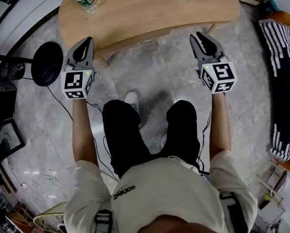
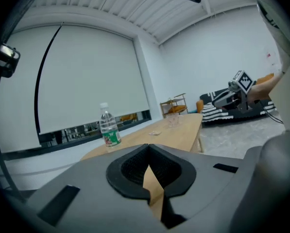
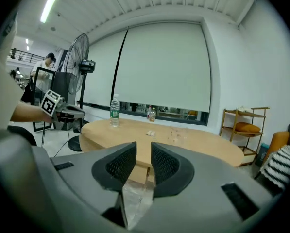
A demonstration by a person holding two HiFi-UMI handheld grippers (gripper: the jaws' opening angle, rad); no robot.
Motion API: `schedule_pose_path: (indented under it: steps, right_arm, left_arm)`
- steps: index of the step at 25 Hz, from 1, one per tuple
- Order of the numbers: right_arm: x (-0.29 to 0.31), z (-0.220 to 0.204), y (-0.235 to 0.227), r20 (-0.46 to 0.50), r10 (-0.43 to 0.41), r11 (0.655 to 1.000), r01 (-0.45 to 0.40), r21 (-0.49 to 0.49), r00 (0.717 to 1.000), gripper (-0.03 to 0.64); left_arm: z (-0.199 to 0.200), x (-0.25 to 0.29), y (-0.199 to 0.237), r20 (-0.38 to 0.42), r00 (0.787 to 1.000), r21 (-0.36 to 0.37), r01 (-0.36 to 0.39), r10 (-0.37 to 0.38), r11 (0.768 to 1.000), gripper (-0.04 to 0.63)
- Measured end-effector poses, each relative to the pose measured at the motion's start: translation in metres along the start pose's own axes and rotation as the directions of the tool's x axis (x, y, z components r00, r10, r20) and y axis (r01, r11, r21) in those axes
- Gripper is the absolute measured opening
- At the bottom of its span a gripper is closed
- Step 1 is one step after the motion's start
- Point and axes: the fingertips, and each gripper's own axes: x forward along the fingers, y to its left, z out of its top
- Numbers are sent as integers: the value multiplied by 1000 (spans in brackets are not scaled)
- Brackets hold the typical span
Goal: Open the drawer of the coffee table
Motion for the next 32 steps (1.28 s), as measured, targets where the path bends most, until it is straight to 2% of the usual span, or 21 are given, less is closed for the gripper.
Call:
schedule_pose_path:
  steps: [3, 6, 10, 13, 17, 20, 23, 27, 32]
  right_arm:
    - [11, -43, 2, 13, 2, 1000, -3, 28, 1000, 86]
    - [18, -70, 10, 2, 15, 1000, -15, -5, 1000, 94]
    - [28, -93, 22, -15, 63, 998, -63, -17, 998, 99]
    - [42, -104, 26, -39, 100, 995, -100, -18, 994, 127]
    - [61, -125, 29, -74, 139, 990, -140, 0, 987, 191]
    - [72, -140, 26, -89, 153, 988, -152, 20, 984, 224]
    - [83, -149, 22, -92, 159, 987, -158, 20, 983, 238]
    - [106, -158, 22, -86, 191, 982, -191, 11, 978, 255]
    - [137, -170, 22, -77, 202, 979, -202, 6, 976, 278]
  left_arm:
    - [-44, -5, -12, 7, 1000, 16, -27, 27, 999, 17]
    - [-70, -8, -21, 11, 998, 22, -57, 57, 998, 17]
    - [-98, -17, -30, -28, 997, -41, -71, 70, 997, 18]
    - [-117, -21, -33, -54, 996, -114, -82, 76, 990, 22]
    - [-145, -23, -27, -72, 994, -225, -98, 83, 969, 169]
    - [-165, -21, -22, -85, 991, -280, -120, 100, 952, 203]
    - [-181, -16, -15, -102, 988, -297, -138, 112, 945, 236]
    - [-199, -4, -8, -110, 990, -303, -122, 92, 945, 301]
    - [-206, 7, -4, -102, 992, -284, -106, 80, 953, 311]
